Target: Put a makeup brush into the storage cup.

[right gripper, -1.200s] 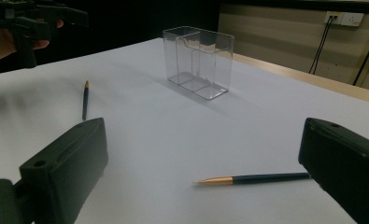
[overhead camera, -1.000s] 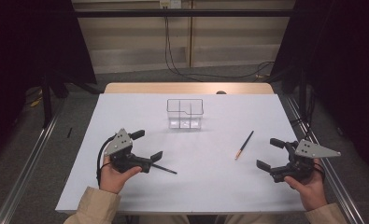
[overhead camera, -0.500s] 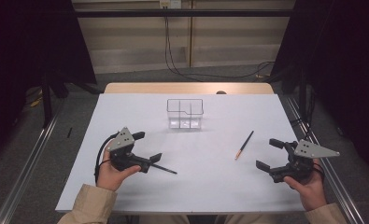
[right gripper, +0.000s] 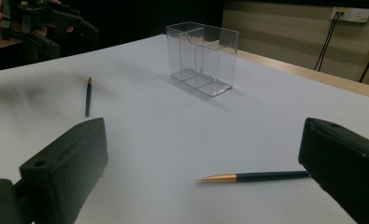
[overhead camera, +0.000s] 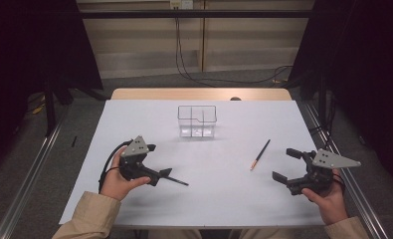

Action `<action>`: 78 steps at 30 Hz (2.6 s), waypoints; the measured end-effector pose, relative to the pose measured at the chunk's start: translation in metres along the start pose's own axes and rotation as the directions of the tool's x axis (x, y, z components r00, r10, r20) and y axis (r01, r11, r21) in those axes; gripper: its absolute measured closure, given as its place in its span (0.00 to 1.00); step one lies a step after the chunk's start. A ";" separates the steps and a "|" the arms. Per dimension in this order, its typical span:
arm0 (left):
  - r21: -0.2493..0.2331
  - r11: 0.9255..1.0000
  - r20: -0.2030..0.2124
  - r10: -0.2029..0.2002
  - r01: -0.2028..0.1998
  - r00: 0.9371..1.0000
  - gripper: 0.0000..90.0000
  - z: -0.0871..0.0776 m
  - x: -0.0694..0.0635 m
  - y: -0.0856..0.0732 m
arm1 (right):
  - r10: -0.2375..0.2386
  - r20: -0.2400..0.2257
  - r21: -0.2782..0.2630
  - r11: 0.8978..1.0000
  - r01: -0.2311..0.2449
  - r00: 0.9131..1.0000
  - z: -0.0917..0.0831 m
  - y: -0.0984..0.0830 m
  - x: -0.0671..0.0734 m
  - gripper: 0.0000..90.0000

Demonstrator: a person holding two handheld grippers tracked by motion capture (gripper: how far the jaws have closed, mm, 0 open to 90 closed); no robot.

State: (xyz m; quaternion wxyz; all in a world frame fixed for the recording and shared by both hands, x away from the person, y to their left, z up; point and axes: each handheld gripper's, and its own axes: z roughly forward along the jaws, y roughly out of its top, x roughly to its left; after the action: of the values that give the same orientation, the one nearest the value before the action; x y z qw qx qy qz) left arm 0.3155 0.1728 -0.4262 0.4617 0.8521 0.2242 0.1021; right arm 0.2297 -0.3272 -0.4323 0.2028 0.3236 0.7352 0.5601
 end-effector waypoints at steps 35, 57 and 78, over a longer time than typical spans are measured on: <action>0.433 0.900 0.076 0.019 -0.050 0.997 0.07 0.016 0.024 0.012 | 0.003 -0.002 0.007 1.000 -0.003 1.000 0.001 -0.001 -0.001 0.01; 0.566 0.796 0.168 0.141 -0.213 0.976 0.40 0.033 0.020 0.021 | 0.002 -0.005 0.011 1.000 -0.002 1.000 0.000 -0.002 -0.002 0.01; 0.621 0.721 0.275 0.168 -0.309 0.946 0.62 0.049 0.017 0.011 | -0.004 -0.009 0.015 1.000 0.004 1.000 0.001 -0.002 -0.001 0.01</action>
State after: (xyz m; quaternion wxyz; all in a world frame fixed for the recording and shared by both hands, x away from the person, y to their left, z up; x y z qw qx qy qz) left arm 0.3522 0.1398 -0.4447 0.1363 0.9869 0.0861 -0.0101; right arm 0.2307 -0.3271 -0.4346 0.1980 0.3211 0.7410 0.5556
